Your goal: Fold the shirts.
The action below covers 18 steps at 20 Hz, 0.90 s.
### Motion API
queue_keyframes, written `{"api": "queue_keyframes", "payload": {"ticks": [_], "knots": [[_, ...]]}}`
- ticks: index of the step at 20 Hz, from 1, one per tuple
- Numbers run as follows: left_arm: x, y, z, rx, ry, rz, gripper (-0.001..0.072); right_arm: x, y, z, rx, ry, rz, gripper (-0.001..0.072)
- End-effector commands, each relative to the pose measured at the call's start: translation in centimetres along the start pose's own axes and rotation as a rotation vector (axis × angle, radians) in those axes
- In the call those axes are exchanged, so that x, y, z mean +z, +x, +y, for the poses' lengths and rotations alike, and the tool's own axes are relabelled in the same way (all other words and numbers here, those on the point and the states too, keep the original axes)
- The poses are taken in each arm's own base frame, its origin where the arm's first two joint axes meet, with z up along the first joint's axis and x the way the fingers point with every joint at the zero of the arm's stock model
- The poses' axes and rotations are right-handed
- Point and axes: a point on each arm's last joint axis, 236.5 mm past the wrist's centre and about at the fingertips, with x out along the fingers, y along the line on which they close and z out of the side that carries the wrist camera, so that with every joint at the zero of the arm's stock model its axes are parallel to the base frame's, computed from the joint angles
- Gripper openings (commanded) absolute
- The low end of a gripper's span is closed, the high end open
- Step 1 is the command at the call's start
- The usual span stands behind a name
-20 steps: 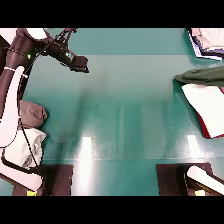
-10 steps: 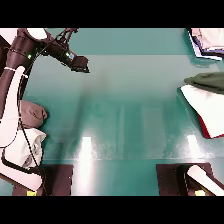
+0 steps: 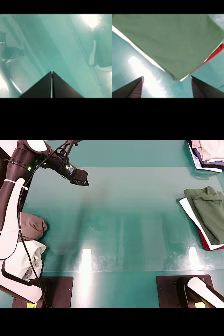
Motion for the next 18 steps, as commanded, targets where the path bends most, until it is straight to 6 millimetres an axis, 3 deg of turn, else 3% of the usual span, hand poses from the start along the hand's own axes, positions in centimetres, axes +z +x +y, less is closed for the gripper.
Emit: {"api": "queue_keyframes", "payload": {"ticks": [1, 4, 6, 7, 12, 18], "knots": [[-0.1, 0.0, -0.1, -0.002, 0.005, 0.004, 0.0025, -0.7, -0.1, 3.8, 0.127, -0.024, 0.03, 0.0639], [-1.2, 0.0, -0.6, -0.021, -0.011, 0.052, 0.0025, -1.9, -0.6, 10.3, 0.299, -0.131, 0.058, 0.0457], [-1.2, 0.0, -0.5, -0.021, -0.011, 0.05, 0.0025, -3.2, -0.8, 13.8, 0.353, -0.228, 0.081, 0.0109], [-1.1, 0.0, -0.5, -0.02, -0.011, 0.045, 0.0026, -4.0, -0.8, 15.3, 0.371, -0.28, 0.095, 0.002], [0.1, 0.0, -0.2, -0.008, -0.011, -0.003, 0.0025, -6.3, -1.4, 20.9, 0.447, -0.443, 0.086, 0.002], [1.1, 0.0, 0.0, 0.002, -0.011, -0.045, 0.0026, -6.8, -1.5, 21.9, 0.463, -0.472, 0.085, 0.0019]]}}
